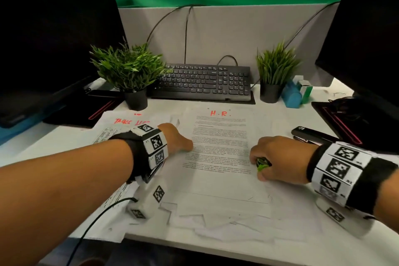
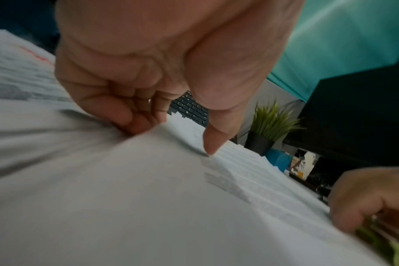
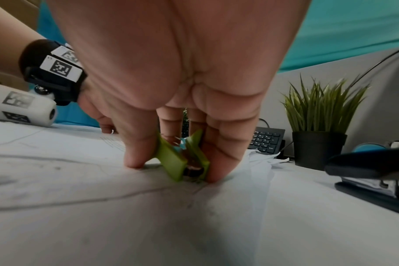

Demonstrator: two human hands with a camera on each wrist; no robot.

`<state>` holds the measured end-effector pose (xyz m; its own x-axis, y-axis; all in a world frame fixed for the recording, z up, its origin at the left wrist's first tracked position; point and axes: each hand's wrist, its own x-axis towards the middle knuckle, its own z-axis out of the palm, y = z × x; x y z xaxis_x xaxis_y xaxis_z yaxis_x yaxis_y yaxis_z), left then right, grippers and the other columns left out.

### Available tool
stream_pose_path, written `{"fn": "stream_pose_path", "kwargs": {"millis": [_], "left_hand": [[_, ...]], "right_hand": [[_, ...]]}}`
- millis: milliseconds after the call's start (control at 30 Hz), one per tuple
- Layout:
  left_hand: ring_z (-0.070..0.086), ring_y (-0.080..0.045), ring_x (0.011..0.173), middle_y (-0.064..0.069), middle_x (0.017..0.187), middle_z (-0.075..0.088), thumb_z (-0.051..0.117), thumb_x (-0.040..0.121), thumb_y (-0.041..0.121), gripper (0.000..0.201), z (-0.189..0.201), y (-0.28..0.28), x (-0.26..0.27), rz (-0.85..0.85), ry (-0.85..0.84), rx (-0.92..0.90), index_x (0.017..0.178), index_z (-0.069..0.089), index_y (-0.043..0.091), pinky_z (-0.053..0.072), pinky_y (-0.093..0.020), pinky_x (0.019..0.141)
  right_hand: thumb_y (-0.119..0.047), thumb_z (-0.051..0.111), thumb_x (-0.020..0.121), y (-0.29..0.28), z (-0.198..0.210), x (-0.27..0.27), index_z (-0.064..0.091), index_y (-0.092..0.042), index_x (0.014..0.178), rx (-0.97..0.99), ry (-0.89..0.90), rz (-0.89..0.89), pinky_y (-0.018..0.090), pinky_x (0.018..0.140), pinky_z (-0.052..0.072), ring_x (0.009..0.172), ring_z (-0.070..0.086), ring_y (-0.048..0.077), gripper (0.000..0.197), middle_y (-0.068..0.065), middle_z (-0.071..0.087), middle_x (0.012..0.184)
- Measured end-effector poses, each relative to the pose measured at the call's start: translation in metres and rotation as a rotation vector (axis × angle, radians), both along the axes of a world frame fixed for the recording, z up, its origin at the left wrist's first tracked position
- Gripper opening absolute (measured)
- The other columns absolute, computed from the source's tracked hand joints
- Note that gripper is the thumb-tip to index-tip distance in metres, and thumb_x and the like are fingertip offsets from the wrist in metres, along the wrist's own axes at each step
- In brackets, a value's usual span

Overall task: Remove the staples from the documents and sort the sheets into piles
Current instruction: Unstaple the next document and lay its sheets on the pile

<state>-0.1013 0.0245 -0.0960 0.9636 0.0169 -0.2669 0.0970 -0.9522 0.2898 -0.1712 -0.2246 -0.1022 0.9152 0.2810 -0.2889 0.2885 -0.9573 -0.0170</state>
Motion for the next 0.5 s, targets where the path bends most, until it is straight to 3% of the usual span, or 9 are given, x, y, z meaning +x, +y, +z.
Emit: {"fn": "stream_pose_path", "kwargs": {"millis": [100,200,267,333,400,500], "left_hand": [[0.053,-0.014,0.063,-0.002,0.073,0.053,0.068,0.091,0.036,0.036,0.004,-0.001,0.0,-0.026,0.003,0.032,0.104,0.058,0.004,0.038,-0.021,0.047],[0.064,-0.026,0.096,-0.01,0.098,0.063,0.067,0.093,0.027,0.038,0.007,-0.002,0.002,-0.056,-0.037,0.0,0.122,0.061,0.002,0.046,-0.025,0.066],[0.062,-0.03,0.098,-0.015,0.109,0.066,0.066,0.094,0.021,0.013,0.009,-0.003,0.003,-0.07,-0.142,-0.058,0.101,0.064,0.01,0.041,-0.026,0.066],[0.058,-0.031,0.086,-0.01,0.088,0.061,0.061,0.096,0.023,0.026,0.012,-0.001,0.0,-0.11,-0.284,-0.01,0.073,0.05,0.019,0.034,-0.027,0.062],[0.056,-0.028,0.081,-0.003,0.079,0.055,0.051,0.101,0.028,0.033,0.012,0.001,-0.004,-0.195,-0.39,0.114,0.071,0.044,0.018,0.035,-0.03,0.065],[0.051,-0.026,0.077,-0.002,0.083,0.053,0.042,0.106,0.032,0.028,0.017,0.001,-0.013,-0.296,-0.518,0.244,0.082,0.047,0.02,0.037,-0.031,0.067]], "right_hand": [[-0.046,0.066,0.088,-0.001,-0.001,0.001,0.059,-0.034,0.115,0.013,-0.001,-0.002,0.027,0.087,0.046,0.099,0.052,0.015,0.03,-0.007,0.053,0.113],[-0.046,0.066,0.088,-0.002,-0.002,0.0,0.059,-0.034,0.114,0.037,0.0,-0.006,0.028,0.088,0.047,0.099,0.052,0.015,0.029,-0.006,0.053,0.112],[-0.046,0.065,0.089,-0.003,-0.003,-0.001,0.059,-0.033,0.115,0.046,-0.004,-0.009,0.027,0.088,0.046,0.1,0.051,0.015,0.03,-0.006,0.052,0.112],[-0.045,0.064,0.09,-0.003,-0.002,-0.002,0.058,-0.032,0.117,0.052,-0.007,-0.02,0.027,0.087,0.045,0.1,0.051,0.015,0.031,-0.006,0.052,0.113],[-0.044,0.063,0.09,-0.004,-0.001,-0.003,0.058,-0.032,0.118,0.057,-0.002,-0.026,0.027,0.087,0.044,0.101,0.05,0.014,0.031,-0.006,0.052,0.115],[-0.044,0.063,0.091,-0.004,0.002,-0.005,0.059,-0.03,0.119,0.066,0.002,-0.028,0.029,0.091,0.046,0.103,0.051,0.015,0.032,-0.006,0.053,0.116]]}}
